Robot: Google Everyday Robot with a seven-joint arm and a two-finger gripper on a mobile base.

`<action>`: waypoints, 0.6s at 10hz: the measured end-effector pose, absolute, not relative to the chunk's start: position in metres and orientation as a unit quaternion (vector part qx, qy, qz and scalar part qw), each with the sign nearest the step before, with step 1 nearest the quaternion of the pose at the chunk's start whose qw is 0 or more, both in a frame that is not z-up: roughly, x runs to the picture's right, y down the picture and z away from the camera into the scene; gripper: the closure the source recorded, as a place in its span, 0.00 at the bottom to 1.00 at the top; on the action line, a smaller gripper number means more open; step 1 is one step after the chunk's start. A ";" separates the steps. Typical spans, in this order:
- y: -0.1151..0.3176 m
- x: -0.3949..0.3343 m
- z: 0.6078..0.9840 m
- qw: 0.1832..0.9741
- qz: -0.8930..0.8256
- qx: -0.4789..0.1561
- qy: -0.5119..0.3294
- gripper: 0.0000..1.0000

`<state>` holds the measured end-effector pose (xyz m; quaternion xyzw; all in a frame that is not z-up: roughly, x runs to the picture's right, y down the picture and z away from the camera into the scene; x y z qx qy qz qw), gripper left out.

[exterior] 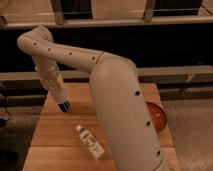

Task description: Place the ceramic cup over the eraser

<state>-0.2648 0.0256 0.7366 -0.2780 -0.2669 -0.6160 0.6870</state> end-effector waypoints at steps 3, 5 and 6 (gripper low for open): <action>0.030 -0.268 0.747 0.682 -0.618 -0.287 -0.267 0.78; 0.035 -0.267 0.755 0.678 -0.616 -0.297 -0.269 0.57; 0.038 -0.267 0.759 0.676 -0.615 -0.302 -0.272 0.46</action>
